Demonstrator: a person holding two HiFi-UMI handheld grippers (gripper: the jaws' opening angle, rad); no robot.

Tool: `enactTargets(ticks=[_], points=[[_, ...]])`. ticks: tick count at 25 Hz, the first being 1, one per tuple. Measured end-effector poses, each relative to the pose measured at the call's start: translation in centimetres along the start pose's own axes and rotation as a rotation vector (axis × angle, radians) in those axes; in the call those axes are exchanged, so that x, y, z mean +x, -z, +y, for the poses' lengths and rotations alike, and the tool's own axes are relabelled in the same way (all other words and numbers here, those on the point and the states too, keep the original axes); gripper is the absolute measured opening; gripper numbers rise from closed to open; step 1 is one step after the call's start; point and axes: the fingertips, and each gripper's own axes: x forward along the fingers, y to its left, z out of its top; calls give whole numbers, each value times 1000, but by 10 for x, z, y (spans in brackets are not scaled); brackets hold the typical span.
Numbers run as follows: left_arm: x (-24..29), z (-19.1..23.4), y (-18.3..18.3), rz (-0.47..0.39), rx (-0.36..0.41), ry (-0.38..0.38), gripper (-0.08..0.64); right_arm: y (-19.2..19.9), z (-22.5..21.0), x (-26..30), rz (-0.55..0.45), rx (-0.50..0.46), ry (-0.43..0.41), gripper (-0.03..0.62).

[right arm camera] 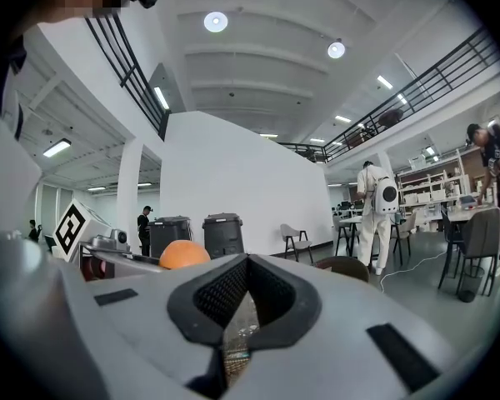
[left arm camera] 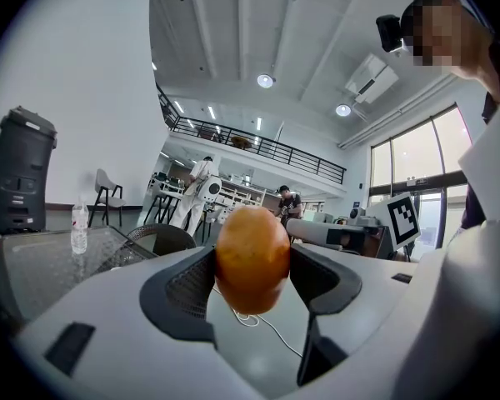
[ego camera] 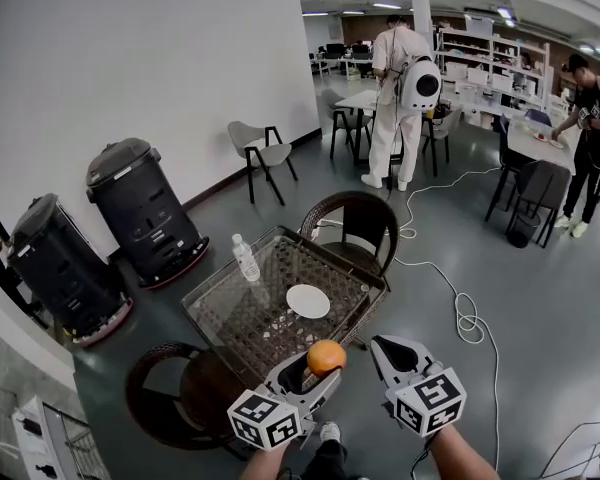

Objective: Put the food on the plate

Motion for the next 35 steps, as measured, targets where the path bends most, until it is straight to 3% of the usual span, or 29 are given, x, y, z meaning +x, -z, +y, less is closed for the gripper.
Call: enactTargets(ticks=[16, 26, 35], points=[[63, 168, -28, 9, -81, 22, 285, -15, -23, 168, 112, -99, 5, 5], [84, 219, -4, 68, -124, 8, 285, 11, -39, 222, 175, -87, 16, 5], [101, 260, 17, 121, -163, -96, 285, 39, -61, 260, 234, -60, -39, 5]])
